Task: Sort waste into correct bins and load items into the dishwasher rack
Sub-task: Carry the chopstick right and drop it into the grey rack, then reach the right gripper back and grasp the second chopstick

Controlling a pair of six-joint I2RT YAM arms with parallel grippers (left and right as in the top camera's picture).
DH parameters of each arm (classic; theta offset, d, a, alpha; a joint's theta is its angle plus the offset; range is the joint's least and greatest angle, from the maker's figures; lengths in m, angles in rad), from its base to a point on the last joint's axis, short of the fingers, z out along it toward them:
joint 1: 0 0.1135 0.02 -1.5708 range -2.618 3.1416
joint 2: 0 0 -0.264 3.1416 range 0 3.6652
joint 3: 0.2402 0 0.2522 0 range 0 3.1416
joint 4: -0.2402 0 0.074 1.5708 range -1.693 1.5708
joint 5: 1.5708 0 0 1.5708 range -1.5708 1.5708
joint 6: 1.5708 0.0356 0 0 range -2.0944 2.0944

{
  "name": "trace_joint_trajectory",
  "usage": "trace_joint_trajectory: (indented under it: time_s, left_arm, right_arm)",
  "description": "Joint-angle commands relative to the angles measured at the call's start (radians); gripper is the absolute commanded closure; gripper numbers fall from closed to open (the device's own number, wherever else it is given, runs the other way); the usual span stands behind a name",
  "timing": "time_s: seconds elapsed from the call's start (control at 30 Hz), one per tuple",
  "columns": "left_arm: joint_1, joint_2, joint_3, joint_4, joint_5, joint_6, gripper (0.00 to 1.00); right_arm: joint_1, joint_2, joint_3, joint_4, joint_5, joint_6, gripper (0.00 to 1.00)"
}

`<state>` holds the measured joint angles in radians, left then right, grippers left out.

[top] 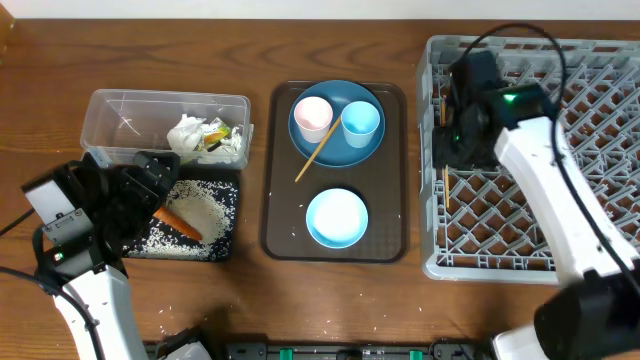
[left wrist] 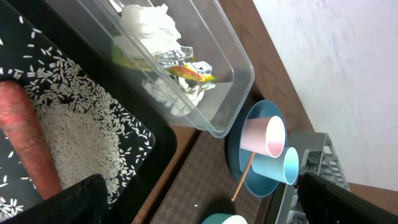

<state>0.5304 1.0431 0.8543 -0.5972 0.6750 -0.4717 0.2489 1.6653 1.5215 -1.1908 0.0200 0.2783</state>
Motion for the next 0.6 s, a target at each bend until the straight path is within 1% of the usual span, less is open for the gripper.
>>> trace_joint_trajectory:
  time_s: [0.0,0.17,0.2,0.23,0.3,0.37,0.4,0.57]
  left_arm:
    - [0.006,-0.005,0.021,0.001,0.010,0.000,0.00]
    - [0.006,-0.005,0.021,0.001,0.010,0.000,0.00]
    - [0.006,-0.005,0.021,0.000,0.010,0.000,0.00]
    - [0.006,-0.005,0.021,0.000,0.010,0.000,0.00]
    - [0.006,-0.005,0.021,0.001,0.010,0.000,0.00]
    - [0.006,-0.005,0.021,0.000,0.010,0.000,0.00]
    - [0.006,-0.005,0.021,0.001,0.010,0.000,0.00]
    - [0.006,-0.005,0.021,0.001,0.010,0.000,0.00]
  right_arm:
    - [0.034,-0.076,0.043,0.028,-0.134,0.035,0.01]
    - [0.058,-0.095,0.041,0.132,-0.389,0.069,0.01]
    - [0.065,-0.092,0.037,0.145,-0.404,0.091,0.05]
    - [0.079,-0.088,0.031,0.158,-0.402,0.130,0.13]
    - [0.106,-0.078,0.021,0.187,-0.385,0.171,0.27]
    - [0.143,-0.059,0.013,0.226,-0.368,0.204,0.53]
    - [0.160,-0.049,0.011,0.239,-0.358,0.227,0.59]
    - [0.266,0.020,0.009,0.320,-0.278,0.369,0.61]
